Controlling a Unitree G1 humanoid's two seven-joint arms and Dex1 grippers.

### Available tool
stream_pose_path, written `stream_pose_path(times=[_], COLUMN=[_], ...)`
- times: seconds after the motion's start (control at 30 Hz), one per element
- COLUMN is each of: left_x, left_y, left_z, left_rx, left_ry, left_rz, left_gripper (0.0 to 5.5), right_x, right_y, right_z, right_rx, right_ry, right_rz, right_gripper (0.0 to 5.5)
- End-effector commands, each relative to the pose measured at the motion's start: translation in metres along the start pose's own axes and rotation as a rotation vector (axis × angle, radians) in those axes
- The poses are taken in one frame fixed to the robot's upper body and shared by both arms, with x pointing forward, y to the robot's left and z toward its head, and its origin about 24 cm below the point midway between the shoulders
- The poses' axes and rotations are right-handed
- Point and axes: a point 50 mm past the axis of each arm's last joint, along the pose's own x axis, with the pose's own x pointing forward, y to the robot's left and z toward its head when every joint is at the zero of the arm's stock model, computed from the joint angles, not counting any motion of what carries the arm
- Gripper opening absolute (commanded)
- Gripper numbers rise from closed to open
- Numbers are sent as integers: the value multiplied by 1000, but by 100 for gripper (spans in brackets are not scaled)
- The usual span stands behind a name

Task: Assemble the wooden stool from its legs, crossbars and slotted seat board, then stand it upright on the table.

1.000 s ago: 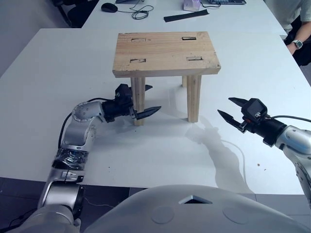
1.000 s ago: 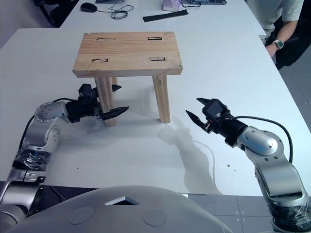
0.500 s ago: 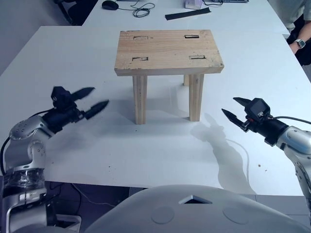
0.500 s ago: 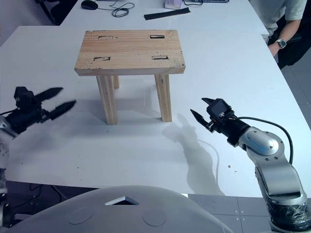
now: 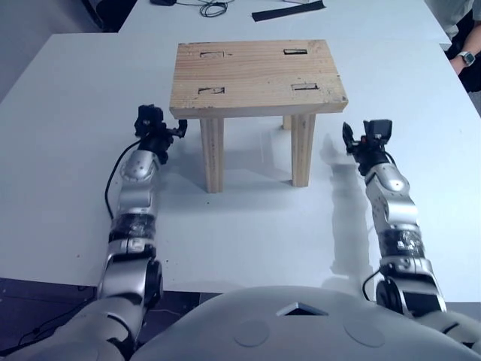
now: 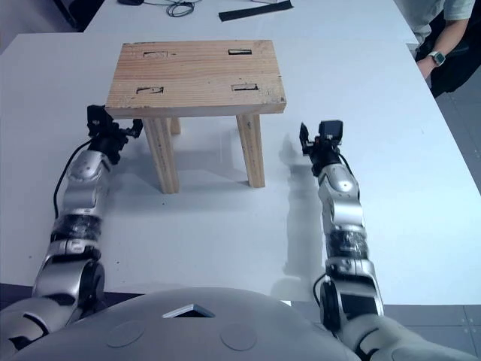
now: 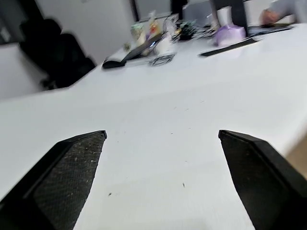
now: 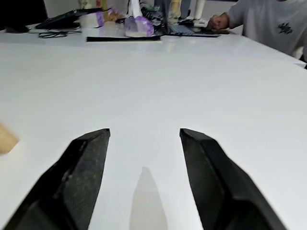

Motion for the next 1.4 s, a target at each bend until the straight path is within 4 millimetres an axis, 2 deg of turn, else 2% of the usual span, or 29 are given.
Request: stream_pose_path(times=[0.03,0.13,0.3,0.5,0.67,0.87,1.13,1.4], left_x=[9,9,-2,-9,-7,-4,-1,-5], left_y=[-14,-29,-42,-37,-38,-42,-40,-44], left_z=[-7,-16,-32,-35,-33,-33,-33,-35], left_rx=[4,-12,-38,-94,-72,-60,-48,-68], left_ry=[-13,-6,-4,-38,-52,-63,-69,-91], left_rz=[-6,-65,-115,-48,-22,-14,-5,-15], left_gripper=[434,434,434,434,434,434,434,434], right_x=[20,22,14,5,6,8,16,21], right_y=[-1,4,16,25,25,31,35,25], right_z=[4,-1,-18,-28,-29,-31,-23,-20], right_rx=[-41,-67,-104,-73,-84,-123,-142,-149], right_ry=[-40,-51,-54,-75,-77,-73,-102,-99], right_rz=[-27,-8,13,-32,-80,-53,-36,-71], right_gripper=[268,268,268,268,268,268,268,268])
